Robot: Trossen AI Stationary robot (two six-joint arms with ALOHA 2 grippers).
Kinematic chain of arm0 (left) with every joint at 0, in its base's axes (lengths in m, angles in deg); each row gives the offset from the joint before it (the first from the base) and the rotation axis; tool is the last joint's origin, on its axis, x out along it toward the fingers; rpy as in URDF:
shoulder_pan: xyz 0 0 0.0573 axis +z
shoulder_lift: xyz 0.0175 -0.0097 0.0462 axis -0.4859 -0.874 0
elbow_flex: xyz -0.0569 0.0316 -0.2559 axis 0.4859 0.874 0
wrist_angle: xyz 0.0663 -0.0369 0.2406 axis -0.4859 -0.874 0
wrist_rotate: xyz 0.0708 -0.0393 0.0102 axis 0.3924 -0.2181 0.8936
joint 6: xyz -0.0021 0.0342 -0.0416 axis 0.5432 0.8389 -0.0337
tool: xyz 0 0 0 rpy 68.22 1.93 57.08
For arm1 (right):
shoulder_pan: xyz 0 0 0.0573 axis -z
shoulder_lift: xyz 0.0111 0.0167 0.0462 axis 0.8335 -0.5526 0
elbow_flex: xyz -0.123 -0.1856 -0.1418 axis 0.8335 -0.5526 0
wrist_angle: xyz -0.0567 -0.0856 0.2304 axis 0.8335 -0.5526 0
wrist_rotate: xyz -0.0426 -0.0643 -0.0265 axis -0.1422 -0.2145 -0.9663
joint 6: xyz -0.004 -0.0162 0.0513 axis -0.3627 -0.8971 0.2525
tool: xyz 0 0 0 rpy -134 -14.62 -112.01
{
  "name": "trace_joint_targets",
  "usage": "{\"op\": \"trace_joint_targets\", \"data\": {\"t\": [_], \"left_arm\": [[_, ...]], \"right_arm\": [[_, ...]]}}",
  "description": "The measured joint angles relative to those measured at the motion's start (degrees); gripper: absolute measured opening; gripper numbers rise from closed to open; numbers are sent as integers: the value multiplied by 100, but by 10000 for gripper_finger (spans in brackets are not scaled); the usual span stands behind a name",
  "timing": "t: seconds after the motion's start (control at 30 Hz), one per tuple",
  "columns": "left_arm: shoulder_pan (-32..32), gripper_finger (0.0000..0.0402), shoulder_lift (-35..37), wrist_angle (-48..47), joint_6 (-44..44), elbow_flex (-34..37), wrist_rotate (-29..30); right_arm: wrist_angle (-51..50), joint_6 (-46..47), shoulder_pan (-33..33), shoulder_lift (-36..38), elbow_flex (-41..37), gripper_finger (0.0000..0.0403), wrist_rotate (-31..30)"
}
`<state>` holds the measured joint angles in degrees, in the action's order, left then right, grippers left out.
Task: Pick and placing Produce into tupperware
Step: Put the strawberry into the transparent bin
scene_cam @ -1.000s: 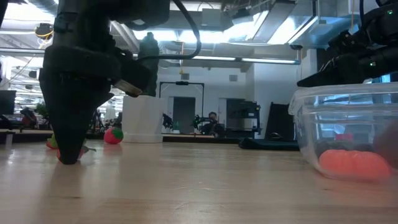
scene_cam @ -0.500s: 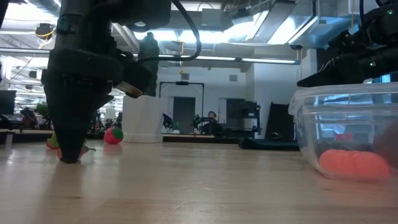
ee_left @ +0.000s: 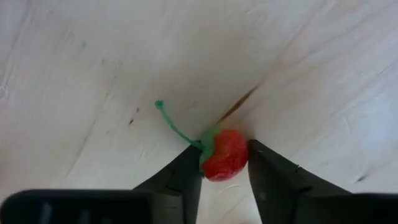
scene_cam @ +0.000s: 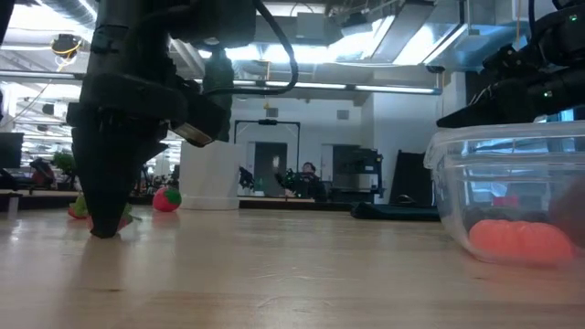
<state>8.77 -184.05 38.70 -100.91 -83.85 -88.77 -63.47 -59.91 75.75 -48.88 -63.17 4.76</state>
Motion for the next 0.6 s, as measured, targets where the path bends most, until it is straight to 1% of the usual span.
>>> {"op": "trace_joint_targets", "data": {"t": [0.2,0.33,0.47,0.6], "left_arm": [[166,80,-5,-75,579,-32,-240],[335,85,-30,-14,1102,-157,-274],[559,101,-28,75,1954,-421,-203],[827,91,-28,490,2961,-737,-222]], "right_arm": [[0,0,0,0,0,198,0],[2,0,0,0,0,198,0],[2,0,-1,0,0,198,0],[5,-2,-2,2,0,198,0]]}}
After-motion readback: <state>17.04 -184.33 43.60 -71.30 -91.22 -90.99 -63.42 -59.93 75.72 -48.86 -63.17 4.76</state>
